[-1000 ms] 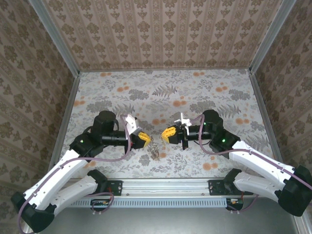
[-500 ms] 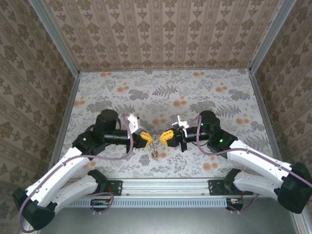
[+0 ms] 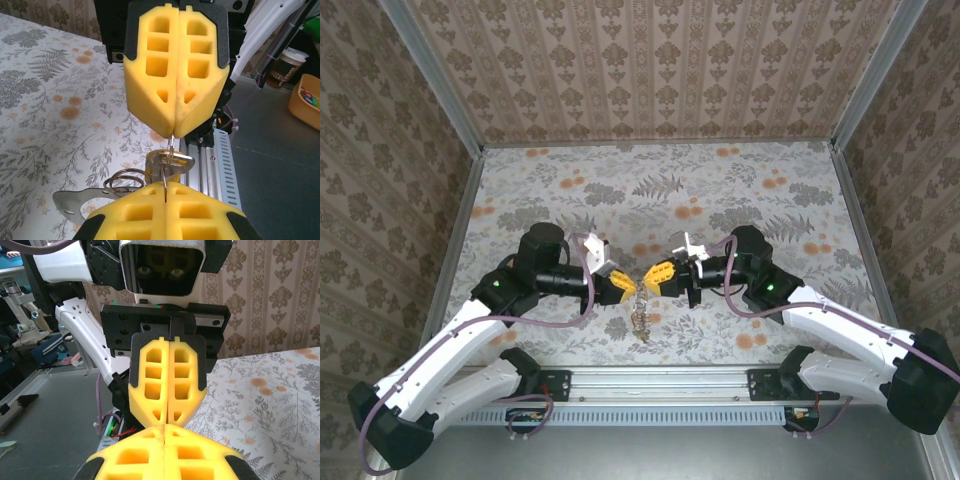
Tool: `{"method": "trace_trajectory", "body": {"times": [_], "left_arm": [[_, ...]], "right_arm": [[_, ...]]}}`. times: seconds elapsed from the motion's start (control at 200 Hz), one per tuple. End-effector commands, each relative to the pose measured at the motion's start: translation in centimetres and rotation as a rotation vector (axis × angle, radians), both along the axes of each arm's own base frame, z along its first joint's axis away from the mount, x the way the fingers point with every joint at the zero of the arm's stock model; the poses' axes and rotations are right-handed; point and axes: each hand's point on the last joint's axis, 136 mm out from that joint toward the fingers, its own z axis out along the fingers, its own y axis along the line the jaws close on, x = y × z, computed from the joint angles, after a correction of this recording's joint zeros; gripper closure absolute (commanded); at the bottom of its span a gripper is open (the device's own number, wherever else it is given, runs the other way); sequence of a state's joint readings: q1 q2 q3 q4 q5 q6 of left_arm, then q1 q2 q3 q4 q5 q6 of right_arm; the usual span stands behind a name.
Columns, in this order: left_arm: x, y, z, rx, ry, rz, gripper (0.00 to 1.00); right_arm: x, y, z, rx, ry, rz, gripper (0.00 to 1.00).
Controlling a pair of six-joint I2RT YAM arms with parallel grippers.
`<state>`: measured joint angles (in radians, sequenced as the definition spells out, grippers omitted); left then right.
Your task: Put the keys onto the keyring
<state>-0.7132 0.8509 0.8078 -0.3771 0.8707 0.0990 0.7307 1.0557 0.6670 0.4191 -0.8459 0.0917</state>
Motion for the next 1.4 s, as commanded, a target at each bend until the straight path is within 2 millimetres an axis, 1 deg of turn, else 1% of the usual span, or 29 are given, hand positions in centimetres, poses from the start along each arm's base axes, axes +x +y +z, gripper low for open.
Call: {"method": "trace_trajectory", "body": {"times": [0.0, 0.37, 0.615, 0.935, 1.095, 1.395], "left_arm": [[-0.73, -0.44, 2.04, -0.067, -0.044, -0.062, 1.00], [-0.78, -0.42, 2.09, -0.071, -0.048, -0.061, 1.00], [-0.67, -0.42, 1.83, -0.062, -0.045, -0.057, 1.00], [-0.68, -0.36, 1.86, -0.061, -0.049, -0.055, 1.00], [-0.76, -0.41, 2.01, -0.067, -0.050, -0.062, 1.00], [-0.91, -0.41, 2.12, -0.071, -0.050, -0.068, 1.00]], "right_arm": [[-0.11, 0.30, 1.99, 0.059, -0.037, 0.013, 1.00], [-0.26, 0.65, 2.02, 0.066, -0.030, 0.028, 1.00], [-0.61, 0.18, 1.98, 0.050, -0.040, 0.019, 1.00], [-0.75, 0.14, 2.23, 0.060, -0.035, 0.020, 1.00], [-0.64, 0.32, 1.72, 0.052, -0.020, 0.024, 1.00], [-0.42, 0.64, 1.36, 0.045, -0.015, 0.026, 1.00]]}}
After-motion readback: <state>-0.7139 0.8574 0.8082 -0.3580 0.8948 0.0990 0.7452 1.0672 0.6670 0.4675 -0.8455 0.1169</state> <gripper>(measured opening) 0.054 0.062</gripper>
